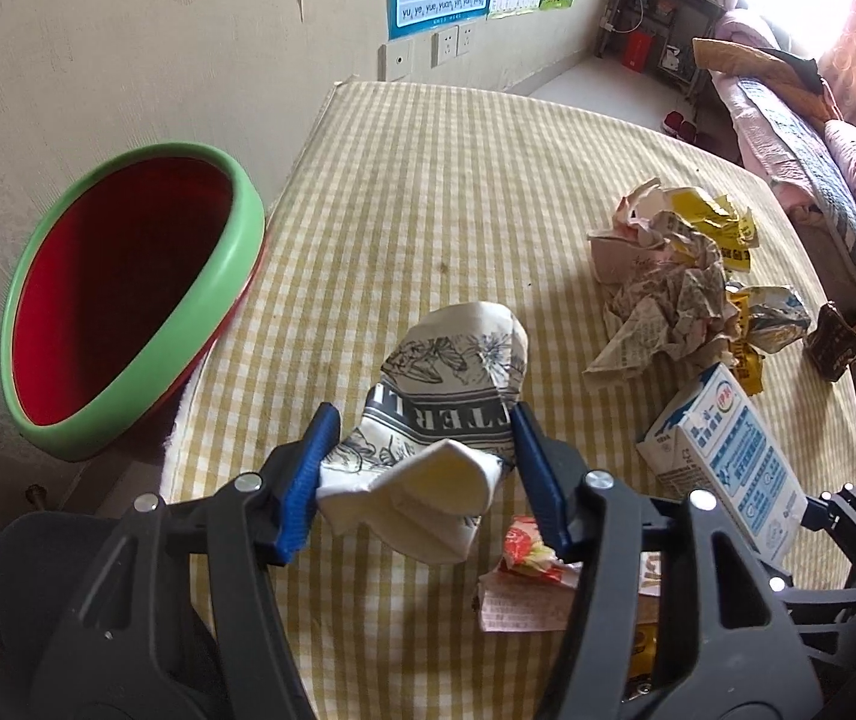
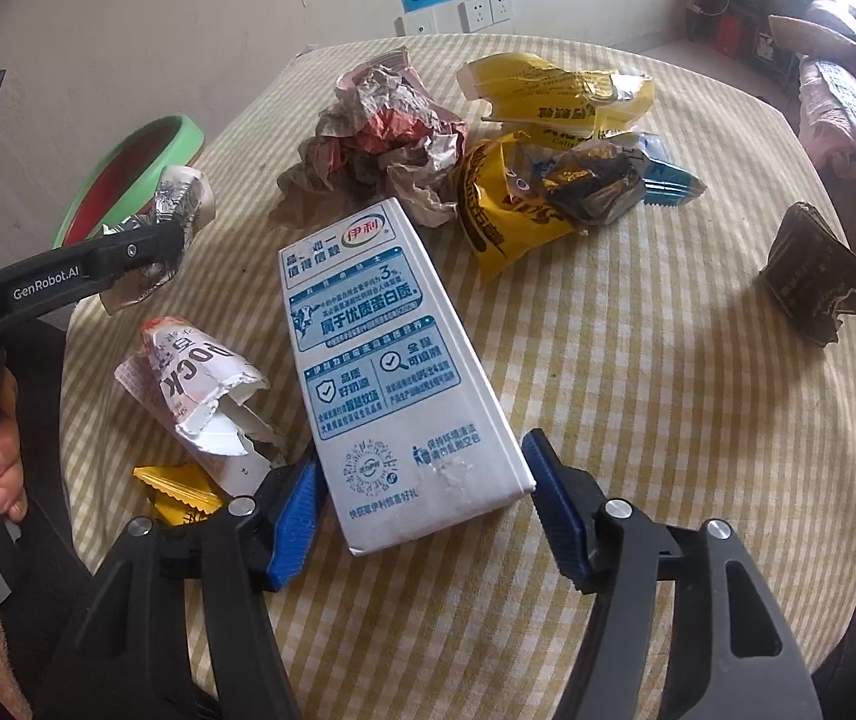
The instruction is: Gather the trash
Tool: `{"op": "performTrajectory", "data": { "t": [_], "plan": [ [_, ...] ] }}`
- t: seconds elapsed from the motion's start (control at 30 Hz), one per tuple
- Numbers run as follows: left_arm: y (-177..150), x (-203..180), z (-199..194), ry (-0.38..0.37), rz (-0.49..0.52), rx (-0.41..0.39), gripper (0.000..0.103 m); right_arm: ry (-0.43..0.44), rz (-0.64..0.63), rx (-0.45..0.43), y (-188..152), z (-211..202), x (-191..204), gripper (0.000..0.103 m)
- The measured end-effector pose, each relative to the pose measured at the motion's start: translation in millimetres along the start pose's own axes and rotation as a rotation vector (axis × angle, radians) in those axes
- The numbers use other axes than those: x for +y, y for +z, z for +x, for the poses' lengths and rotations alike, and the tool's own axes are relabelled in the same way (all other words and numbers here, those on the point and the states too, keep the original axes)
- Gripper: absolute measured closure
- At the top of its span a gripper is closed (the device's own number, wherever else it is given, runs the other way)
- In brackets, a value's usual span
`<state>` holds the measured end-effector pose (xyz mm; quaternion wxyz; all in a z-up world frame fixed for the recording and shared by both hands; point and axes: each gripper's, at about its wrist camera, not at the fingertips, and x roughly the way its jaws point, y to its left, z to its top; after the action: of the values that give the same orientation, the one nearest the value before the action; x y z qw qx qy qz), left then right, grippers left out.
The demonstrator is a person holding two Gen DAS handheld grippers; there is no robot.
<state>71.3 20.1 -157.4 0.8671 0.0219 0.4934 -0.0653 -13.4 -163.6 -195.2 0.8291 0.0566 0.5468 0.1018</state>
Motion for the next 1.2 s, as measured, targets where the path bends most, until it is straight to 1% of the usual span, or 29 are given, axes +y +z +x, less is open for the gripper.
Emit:
{"op": "performTrajectory", "data": {
  "t": [0.1,0.37,0.47,0.67,0.73,0.8,1.03,1.07,1.1,1.17,1.2],
  "plan": [
    [-1,1,-3,0.008,-0.007,-0.008,0.047,0.020,0.009,-0.017,-1,-5,-2,0.042],
    [2,8,-13,0.029,-0.033,-0.040,0.047,0.099,0.083,-0.135,8,-39,-16,0.044],
    [3,7,-22,0.026,-0.030,-0.063,0.047,0.118,0.102,-0.170,10,-50,-17,0.045],
    [5,9,-43,0.004,-0.046,-0.106,0.047,0.137,0.107,-0.205,19,-63,-11,0.047],
    [5,10,-47,-0.002,-0.055,-0.112,0.047,0.131,0.088,-0.200,21,-62,-6,0.048],
    [6,12,-49,-0.004,-0.059,-0.114,0.047,0.144,0.075,-0.190,21,-60,-2,0.049],
    [3,13,-51,-0.010,-0.061,-0.113,0.047,0.134,0.007,-0.051,13,-38,6,0.047],
    [3,13,-52,-0.011,-0.060,-0.113,0.047,0.125,0.001,-0.023,11,-33,6,0.047],
    [2,13,-52,-0.010,-0.060,-0.114,0.047,0.097,-0.004,0.009,9,-27,6,0.046],
    [2,13,-51,-0.010,-0.061,-0.113,0.047,0.062,0.002,0.041,4,-19,3,0.045],
    [1,14,-51,-0.012,-0.062,-0.112,0.047,0.064,0.017,0.051,2,-16,1,0.045]
  ]
}}
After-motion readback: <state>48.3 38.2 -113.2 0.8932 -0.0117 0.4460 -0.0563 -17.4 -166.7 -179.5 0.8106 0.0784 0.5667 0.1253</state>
